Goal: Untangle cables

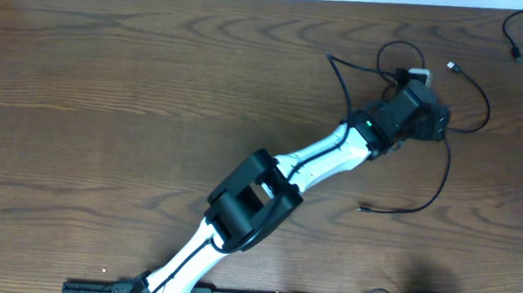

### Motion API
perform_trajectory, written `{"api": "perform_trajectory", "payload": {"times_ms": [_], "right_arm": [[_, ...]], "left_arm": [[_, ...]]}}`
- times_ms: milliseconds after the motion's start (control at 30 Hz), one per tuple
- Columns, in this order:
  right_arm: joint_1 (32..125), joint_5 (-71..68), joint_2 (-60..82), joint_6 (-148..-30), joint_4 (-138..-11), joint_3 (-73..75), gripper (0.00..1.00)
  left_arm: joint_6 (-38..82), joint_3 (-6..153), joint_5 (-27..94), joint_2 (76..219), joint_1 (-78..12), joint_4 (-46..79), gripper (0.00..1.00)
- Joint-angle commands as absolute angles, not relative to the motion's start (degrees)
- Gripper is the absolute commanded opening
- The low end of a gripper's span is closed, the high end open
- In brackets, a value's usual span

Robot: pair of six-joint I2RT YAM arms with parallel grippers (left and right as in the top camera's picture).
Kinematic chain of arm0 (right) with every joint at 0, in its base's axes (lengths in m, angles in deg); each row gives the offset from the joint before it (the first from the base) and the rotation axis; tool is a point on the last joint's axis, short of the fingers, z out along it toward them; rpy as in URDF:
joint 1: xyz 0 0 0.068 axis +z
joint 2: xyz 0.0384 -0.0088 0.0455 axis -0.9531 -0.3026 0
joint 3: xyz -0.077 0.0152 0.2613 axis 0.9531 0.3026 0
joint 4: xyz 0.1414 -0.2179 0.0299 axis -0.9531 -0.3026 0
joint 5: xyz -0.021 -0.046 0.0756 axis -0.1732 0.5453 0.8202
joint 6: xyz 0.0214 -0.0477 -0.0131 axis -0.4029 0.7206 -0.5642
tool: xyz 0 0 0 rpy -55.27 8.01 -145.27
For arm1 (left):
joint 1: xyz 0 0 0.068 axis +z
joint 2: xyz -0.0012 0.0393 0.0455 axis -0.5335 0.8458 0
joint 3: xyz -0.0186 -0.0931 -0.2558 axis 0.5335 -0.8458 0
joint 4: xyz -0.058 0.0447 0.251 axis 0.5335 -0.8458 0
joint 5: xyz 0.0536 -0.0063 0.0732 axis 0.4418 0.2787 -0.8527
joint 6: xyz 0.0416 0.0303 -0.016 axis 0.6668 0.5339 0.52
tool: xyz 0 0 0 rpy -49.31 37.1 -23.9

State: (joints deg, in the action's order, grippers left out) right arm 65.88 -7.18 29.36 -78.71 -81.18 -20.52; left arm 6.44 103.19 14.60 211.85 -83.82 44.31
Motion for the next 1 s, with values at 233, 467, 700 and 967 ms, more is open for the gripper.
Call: {"api": "perform_trajectory", "payload": {"times_ms": [233,467,700,967], "right_arm": [[66.47,1.78,29.40,-79.85,-74.27,-13.05,0.99],[66.47,1.74,28.44,-79.89,-63.43,-2.93,0.99],[66.47,1.13,17.29,-84.13,-55.32,2.58,0.99],[68.92,1.54,-3.19,-89.16,-60.79,-1.55,0.99]], "left_arm": [[30.75,104.17,-1.75,198.59,-81.61,19.24,0.94],[28.54,104.17,-10.29,191.20,-79.99,10.10,0.94],[20.37,104.17,-19.45,178.35,-75.75,2.45,0.94],[17.55,104.15,-22.64,160.73,-63.97,-12.28,0.95]]}}
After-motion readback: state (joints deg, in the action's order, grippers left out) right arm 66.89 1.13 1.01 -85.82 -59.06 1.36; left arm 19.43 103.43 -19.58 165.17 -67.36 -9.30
